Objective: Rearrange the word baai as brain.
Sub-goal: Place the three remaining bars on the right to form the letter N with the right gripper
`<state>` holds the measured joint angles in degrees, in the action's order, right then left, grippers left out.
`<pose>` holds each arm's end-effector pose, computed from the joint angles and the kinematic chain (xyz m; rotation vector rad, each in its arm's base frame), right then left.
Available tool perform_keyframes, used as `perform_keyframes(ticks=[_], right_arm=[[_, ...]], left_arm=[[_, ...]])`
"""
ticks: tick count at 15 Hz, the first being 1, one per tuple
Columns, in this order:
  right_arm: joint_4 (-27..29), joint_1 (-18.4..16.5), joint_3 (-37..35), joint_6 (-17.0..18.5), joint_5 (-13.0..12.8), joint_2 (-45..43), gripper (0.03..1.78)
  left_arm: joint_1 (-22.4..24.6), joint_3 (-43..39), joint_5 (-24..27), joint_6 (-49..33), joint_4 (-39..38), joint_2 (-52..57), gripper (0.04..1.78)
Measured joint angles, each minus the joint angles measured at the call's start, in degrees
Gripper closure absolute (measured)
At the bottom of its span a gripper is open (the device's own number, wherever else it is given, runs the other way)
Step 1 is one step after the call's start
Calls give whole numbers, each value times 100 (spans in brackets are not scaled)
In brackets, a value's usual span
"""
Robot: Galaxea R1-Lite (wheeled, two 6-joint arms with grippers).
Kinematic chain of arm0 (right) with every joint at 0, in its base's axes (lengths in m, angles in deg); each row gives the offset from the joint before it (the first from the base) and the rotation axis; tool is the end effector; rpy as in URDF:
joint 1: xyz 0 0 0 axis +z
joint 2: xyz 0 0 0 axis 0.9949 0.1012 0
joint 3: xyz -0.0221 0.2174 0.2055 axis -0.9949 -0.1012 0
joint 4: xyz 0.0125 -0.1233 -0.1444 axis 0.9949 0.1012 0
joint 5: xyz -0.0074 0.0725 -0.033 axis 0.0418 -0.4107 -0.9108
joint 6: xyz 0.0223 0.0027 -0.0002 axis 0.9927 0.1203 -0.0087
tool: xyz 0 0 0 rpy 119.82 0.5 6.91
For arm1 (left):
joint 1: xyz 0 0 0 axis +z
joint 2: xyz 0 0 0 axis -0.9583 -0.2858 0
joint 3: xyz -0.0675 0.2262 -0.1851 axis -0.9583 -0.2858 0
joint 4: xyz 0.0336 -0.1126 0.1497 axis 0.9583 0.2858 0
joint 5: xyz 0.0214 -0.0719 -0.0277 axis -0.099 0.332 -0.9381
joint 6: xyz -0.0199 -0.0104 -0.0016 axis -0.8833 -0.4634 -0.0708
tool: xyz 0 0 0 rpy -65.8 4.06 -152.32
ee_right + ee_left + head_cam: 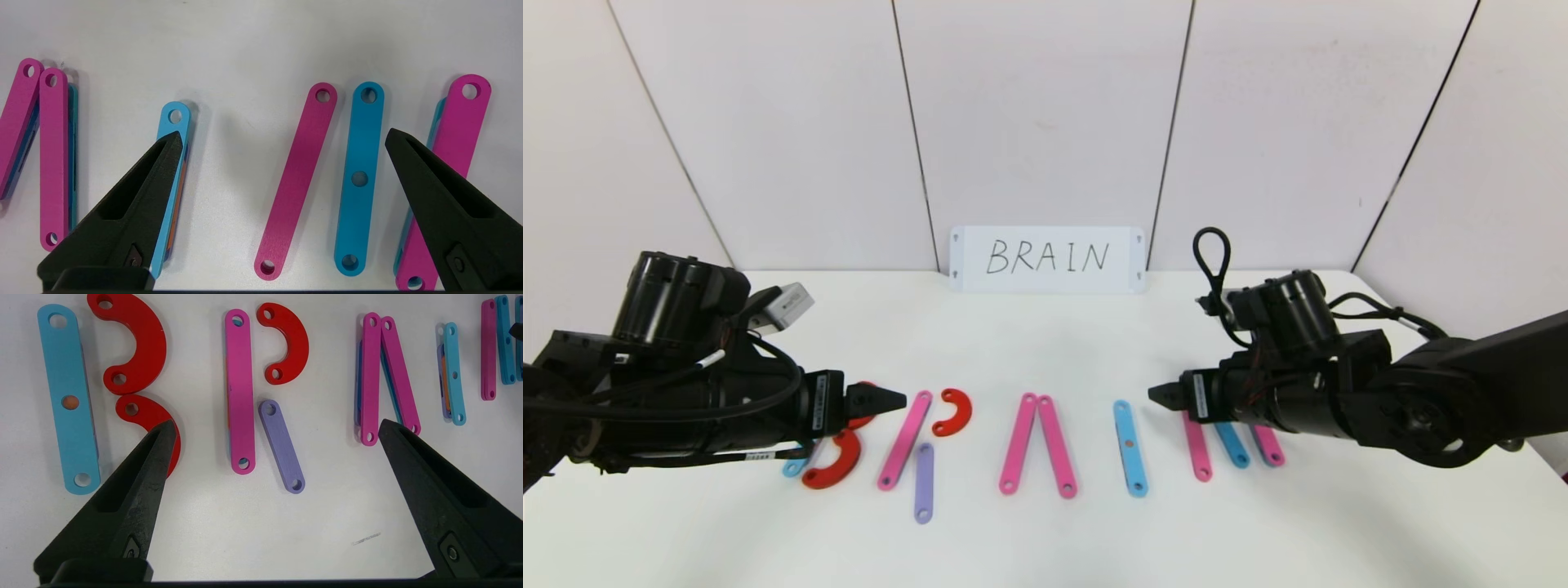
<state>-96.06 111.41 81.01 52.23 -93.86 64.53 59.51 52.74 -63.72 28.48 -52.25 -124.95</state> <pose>0.2909 0.1473 0.1124 0.0604 0.7703 0.2600 0.2313 -0.0631 0.1676 -0.2894 0.7758 -0.3629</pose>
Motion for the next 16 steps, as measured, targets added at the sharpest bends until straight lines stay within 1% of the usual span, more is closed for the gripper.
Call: perform_keyframes(ticks=[8, 16], right_arm=[[-13, -123, 427, -5, -5, 505, 7], [-78, -219, 493, 0, -2, 723, 7]], left_arm=[[0, 0, 2, 2, 2, -15, 9], [0, 0, 0, 0, 7, -15, 9]])
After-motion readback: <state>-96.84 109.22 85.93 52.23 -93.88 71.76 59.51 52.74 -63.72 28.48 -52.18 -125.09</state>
